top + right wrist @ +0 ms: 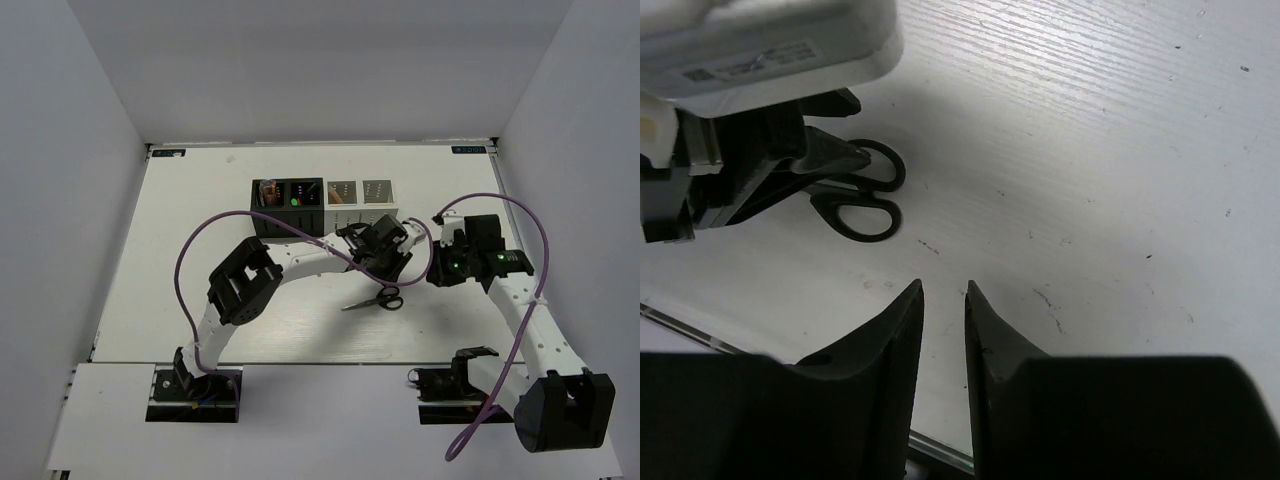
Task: Sort the stationery into containers
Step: Pick up the scissors from the center of the board.
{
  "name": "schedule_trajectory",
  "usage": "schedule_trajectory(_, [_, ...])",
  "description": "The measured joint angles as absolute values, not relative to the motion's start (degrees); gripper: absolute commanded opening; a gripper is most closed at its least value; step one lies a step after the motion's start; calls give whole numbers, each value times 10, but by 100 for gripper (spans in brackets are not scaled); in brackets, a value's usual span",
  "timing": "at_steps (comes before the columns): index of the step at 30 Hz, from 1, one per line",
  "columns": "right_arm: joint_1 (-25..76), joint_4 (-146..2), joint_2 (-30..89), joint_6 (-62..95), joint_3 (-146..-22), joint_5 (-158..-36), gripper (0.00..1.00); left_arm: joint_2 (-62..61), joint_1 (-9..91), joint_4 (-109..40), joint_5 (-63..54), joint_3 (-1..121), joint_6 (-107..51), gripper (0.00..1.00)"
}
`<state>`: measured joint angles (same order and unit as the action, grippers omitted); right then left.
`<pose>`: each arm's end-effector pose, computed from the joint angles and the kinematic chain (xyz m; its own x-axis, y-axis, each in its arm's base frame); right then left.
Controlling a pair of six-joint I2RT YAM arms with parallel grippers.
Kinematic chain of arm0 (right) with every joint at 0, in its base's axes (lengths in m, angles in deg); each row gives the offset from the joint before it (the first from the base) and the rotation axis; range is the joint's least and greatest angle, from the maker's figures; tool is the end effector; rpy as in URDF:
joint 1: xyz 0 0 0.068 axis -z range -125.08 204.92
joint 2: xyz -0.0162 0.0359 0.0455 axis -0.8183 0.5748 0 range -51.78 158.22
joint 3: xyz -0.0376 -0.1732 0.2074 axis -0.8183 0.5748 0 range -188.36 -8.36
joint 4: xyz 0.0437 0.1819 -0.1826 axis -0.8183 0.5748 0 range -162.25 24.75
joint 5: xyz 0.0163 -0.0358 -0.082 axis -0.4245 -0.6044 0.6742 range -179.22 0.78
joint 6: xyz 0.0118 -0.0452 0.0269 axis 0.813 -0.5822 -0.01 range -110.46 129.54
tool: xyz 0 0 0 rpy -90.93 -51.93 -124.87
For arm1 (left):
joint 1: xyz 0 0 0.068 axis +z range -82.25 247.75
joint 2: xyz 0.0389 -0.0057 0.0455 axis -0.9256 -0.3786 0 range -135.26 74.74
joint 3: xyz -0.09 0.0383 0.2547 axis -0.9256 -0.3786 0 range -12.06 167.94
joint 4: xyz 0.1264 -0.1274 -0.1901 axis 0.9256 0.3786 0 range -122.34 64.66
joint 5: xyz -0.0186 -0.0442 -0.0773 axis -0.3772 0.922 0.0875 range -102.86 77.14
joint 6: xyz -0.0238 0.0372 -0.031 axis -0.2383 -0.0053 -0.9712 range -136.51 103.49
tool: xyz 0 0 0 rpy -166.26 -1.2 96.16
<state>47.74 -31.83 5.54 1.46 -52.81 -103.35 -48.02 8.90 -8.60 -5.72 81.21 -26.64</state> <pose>0.1921 0.0329 0.2526 -0.7501 -0.2318 -0.6193 -0.3750 0.9205 0.1096 0.2397 -0.4055 0.1796 -0.5640 0.5958 -0.5717 0.8010 0.5631 -0.2033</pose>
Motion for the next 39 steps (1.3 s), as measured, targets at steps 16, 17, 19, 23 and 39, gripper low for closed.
schedule_trajectory(16, [489, -318, 48, 14, -528, -1055, 30, -501, 86, -79, -78, 818, -244, 41])
schedule_trajectory(17, [490, -317, 48, 14, -528, -1056, 30, -501, 85, -79, -80, 818, -243, 41])
schedule_trajectory(19, [491, -317, 48, 14, -528, -1060, 30, -503, 82, -78, -84, 818, -240, 41])
schedule_trajectory(23, [494, -317, 45, 14, -528, -1063, 31, -505, 78, -75, -93, 813, -234, 41])
schedule_trajectory(39, [502, -317, 43, 14, -527, -1079, 32, -494, 64, -91, -141, 784, -210, 36])
